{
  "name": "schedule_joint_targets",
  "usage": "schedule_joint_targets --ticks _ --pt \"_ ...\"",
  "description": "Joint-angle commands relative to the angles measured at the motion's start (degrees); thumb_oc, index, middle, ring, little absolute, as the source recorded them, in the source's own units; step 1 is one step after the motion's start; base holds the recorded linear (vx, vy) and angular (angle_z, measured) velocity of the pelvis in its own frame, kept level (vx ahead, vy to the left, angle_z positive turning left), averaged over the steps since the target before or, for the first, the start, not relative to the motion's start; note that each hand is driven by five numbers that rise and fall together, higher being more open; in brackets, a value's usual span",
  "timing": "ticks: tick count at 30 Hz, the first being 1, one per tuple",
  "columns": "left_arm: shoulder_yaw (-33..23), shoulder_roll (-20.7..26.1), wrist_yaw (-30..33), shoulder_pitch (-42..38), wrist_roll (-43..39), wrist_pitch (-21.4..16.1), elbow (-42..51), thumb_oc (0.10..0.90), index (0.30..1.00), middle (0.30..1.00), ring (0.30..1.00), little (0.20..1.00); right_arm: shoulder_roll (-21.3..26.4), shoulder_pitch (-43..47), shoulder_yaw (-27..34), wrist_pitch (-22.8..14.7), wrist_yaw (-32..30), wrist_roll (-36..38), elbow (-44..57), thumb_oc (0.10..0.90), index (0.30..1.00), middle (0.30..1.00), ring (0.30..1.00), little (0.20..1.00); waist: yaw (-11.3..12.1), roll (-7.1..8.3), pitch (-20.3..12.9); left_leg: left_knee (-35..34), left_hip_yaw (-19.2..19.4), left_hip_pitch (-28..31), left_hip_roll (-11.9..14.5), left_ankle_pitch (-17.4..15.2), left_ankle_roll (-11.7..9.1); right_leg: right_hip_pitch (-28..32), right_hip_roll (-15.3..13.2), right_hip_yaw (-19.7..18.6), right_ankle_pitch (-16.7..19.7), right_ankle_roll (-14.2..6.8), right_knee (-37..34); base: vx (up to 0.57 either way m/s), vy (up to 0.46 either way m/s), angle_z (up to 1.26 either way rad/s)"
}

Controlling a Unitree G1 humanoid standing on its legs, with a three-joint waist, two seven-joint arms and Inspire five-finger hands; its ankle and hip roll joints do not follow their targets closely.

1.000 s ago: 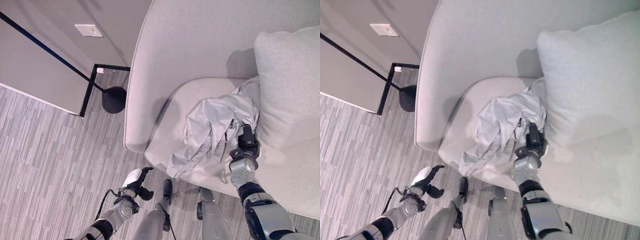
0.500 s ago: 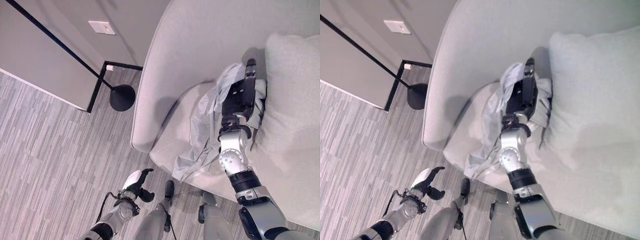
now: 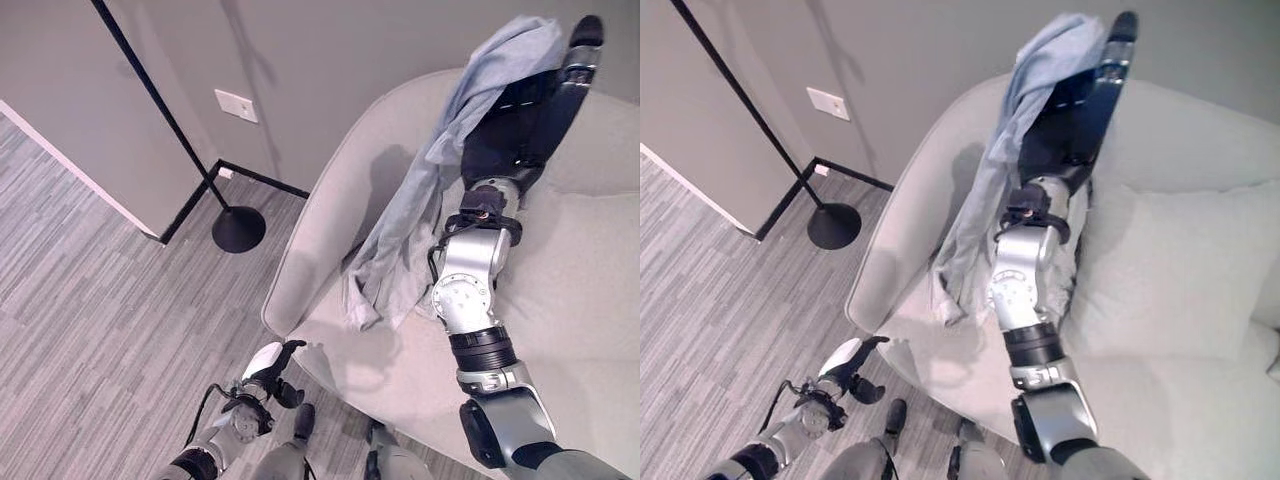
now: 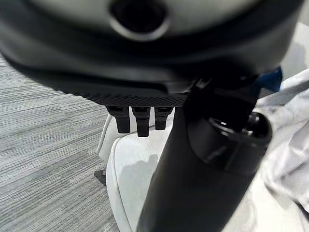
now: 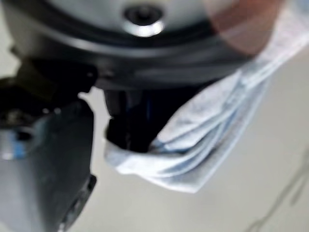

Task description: Hang the clothes on the sofa on the clothes rack.

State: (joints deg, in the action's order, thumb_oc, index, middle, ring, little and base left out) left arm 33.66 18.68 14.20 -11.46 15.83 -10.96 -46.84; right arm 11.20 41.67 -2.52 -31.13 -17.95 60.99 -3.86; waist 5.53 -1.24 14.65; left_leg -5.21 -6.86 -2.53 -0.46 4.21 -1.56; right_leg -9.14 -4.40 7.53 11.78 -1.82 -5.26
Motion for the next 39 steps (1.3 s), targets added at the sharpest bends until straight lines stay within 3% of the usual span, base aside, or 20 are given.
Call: schedule_joint_targets --ticks 1,10,14,17,21,26,31,36,39 --pt "2.3 1.9 0.6 0.6 -0.8 -2.8 0.1 0.800 0.900 0.900 0.900 0.900 2.7 6.1 0.6 -5.0 2.5 -7.7 4.7 0.400 0.300 0.300 0.300 0.300 0.9 1.45 -11.9 0.2 2.2 1.5 0.3 -7.1 1.3 3.9 -3.9 -2.2 -12.1 -5.6 8.1 0.06 0.094 0.02" --pt "-3.9 3.1 0.9 2.0 -8.4 -2.8 9.0 0.800 0.900 0.900 0.900 0.900 15.3 8.3 2.7 -5.2 -0.9 -10.6 8.0 0.400 0.300 0.300 0.300 0.300 -1.0 5.95 -15.5 0.2 3.9 4.5 0.4 -8.7 1.6 6.5 -4.1 -3.2 -10.7 -6.3 6.4 0.03 0.058 -0.07" --pt "-7.1 2.2 5.0 0.7 -11.6 -3.2 14.3 0.800 0.900 0.900 0.900 0.900 22.0 11.3 2.2 -4.9 -4.0 -11.0 5.4 0.400 0.300 0.300 0.300 0.300 -2.4 8.17 -16.7 0.2 5.3 5.3 0.4 -9.2 1.6 6.7 -4.2 -4.4 -9.7 -6.7 5.7 0.00 0.054 -0.11" --pt "-8.7 1.3 7.3 -0.3 -12.8 -2.8 16.5 0.800 0.900 0.900 0.900 0.900 22.4 11.5 1.5 -4.6 -5.0 -11.4 5.7 0.400 0.300 0.300 0.300 0.300 -2.8 8.73 -17.0 0.2 6.2 5.5 0.3 -9.1 1.7 6.5 -4.1 -5.3 -8.9 -6.7 5.3 -0.04 0.029 -0.33" --pt "-11.2 0.0 13.5 -4.9 -14.8 -6.0 25.3 0.800 0.900 0.900 0.900 0.900 20.4 10.4 -1.8 -3.9 -5.8 -13.2 7.5 0.400 0.300 0.300 0.300 0.300 -4.4 9.76 -17.5 0.2 8.3 6.6 0.4 -9.6 1.9 6.3 -3.7 -7.4 -8.1 -6.8 4.9 -0.02 0.033 -0.33" --pt "-10.6 -2.4 14.1 -7.5 -18.7 -8.3 31.0 0.800 0.900 0.900 0.900 0.900 17.8 9.8 -4.1 -2.9 -5.5 -14.0 8.9 0.400 0.300 0.300 0.300 0.300 -5.5 10.01 -17.7 0.2 10.3 7.5 0.5 -10.1 2.3 5.8 -3.4 -9.9 -7.3 -6.9 4.7 -0.02 0.031 -0.29" --pt "-4.6 -7.8 4.5 -6.4 -33.1 -9.8 36.2 0.800 0.900 0.900 0.900 0.900 12.7 7.0 -5.2 -1.5 -4.8 -14.6 12.3 0.400 0.300 0.300 0.300 0.300 -6.1 10.19 -16.8 0.2 11.8 7.8 0.0 -10.3 3.1 5.1 -3.3 -12.2 -6.2 -7.2 4.5 -0.04 0.045 -0.24" --pt "2.2 -7.9 -4.5 -3.9 -37.7 -8.0 37.6 0.800 0.900 0.900 0.900 0.900 10.9 7.0 -4.6 -1.3 -4.2 -13.7 12.4 0.400 0.300 0.300 0.300 0.300 -5.8 10.21 -16.0 0.2 12.1 7.9 -0.4 -10.5 3.7 5.0 -3.5 -12.9 -5.7 -7.7 4.4 -0.02 0.025 -0.07" --pt "4.7 -8.0 -6.7 -3.3 -37.8 -6.9 37.0 0.800 0.900 0.900 0.900 0.900 10.1 7.5 -4.4 -1.4 -4.2 -13.1 12.2 0.400 0.300 0.300 0.300 0.300 -5.7 10.13 -15.7 0.2 12.2 7.9 -0.6 -10.6 3.9 4.8 -3.6 -13.3 -5.5 -7.8 4.4 -0.01 0.024 -0.04"
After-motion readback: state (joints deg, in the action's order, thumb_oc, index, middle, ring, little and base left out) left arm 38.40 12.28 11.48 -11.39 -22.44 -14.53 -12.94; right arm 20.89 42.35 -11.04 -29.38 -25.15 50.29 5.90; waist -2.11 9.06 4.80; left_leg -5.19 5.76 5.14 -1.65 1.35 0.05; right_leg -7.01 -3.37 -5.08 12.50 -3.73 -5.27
